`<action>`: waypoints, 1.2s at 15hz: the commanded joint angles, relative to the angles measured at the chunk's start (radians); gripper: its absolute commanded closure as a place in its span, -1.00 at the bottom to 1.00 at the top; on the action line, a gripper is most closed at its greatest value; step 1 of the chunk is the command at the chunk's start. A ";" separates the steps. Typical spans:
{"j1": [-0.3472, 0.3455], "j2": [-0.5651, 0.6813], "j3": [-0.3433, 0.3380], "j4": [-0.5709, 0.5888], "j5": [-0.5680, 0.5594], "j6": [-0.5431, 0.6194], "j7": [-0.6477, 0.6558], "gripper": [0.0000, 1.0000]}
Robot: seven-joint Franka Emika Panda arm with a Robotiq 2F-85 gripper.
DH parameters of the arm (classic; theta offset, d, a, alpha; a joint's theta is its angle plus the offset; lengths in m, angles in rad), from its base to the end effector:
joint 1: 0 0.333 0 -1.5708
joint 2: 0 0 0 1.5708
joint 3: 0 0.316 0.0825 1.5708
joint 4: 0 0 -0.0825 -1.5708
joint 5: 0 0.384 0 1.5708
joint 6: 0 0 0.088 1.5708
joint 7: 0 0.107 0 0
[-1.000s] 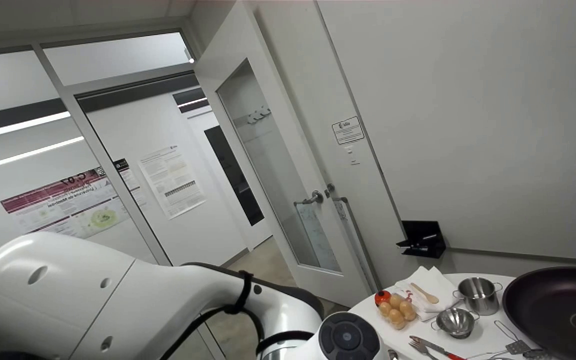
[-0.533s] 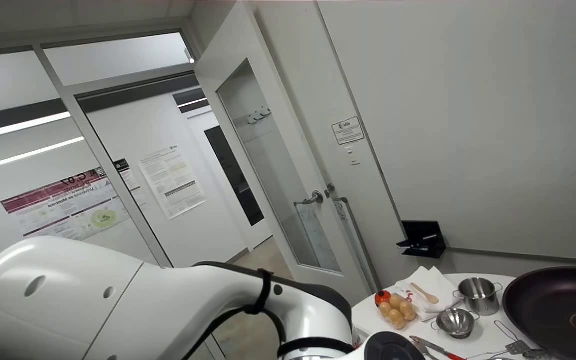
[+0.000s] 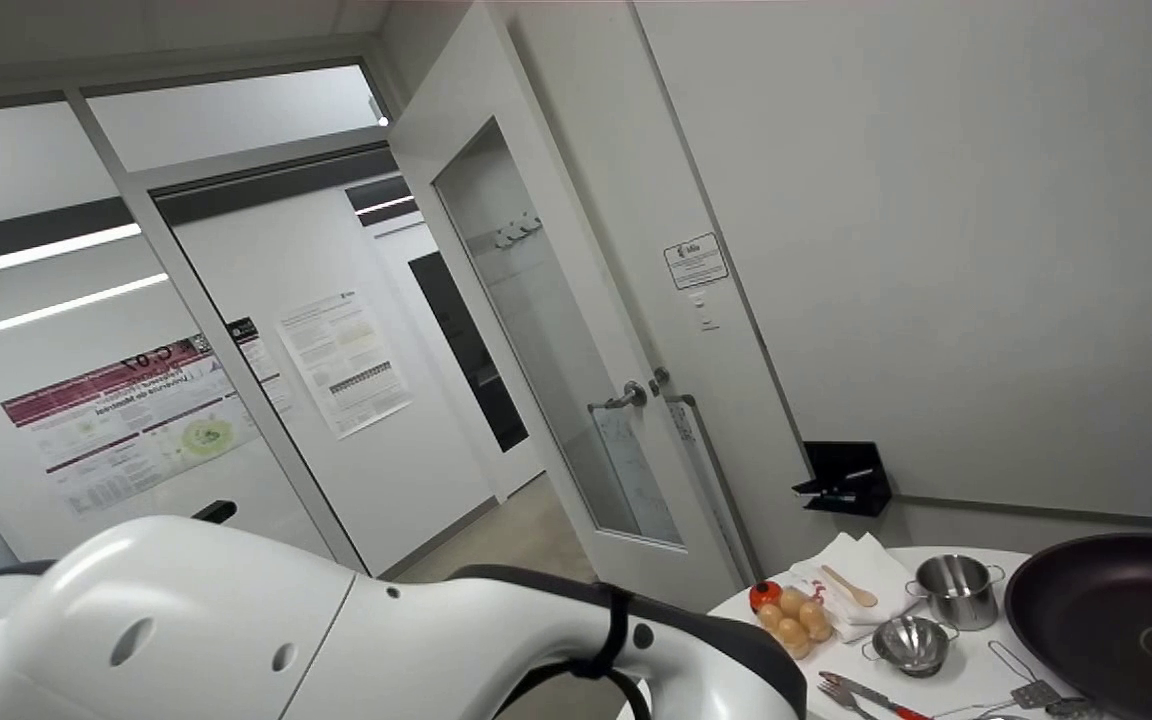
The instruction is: Use the spoon to mix the contents of the bowl
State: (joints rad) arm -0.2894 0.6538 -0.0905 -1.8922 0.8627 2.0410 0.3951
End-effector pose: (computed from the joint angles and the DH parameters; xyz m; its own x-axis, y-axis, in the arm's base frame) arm 0.5565 -0.1768 0.1359 0.2033 -0.7237 -0.6594 -0.9790 -0.1396 -0.1486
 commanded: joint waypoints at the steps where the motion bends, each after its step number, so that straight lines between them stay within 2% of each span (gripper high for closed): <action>1: 0.010 0.026 -0.020 0.043 0.034 -0.044 -0.030 0.86; 4: 0.044 -0.007 -0.036 0.018 0.027 0.034 -0.031 0.86; 7: 0.040 -0.021 -0.031 0.024 0.038 0.050 -0.042 0.86; 12: 0.017 0.013 -0.030 0.113 0.045 -0.006 -0.016 0.86; 18: -0.018 0.028 -0.039 0.154 0.076 -0.092 -0.028 0.86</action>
State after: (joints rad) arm -0.2984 0.6578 -0.1164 -1.7774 0.9139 2.0031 0.3755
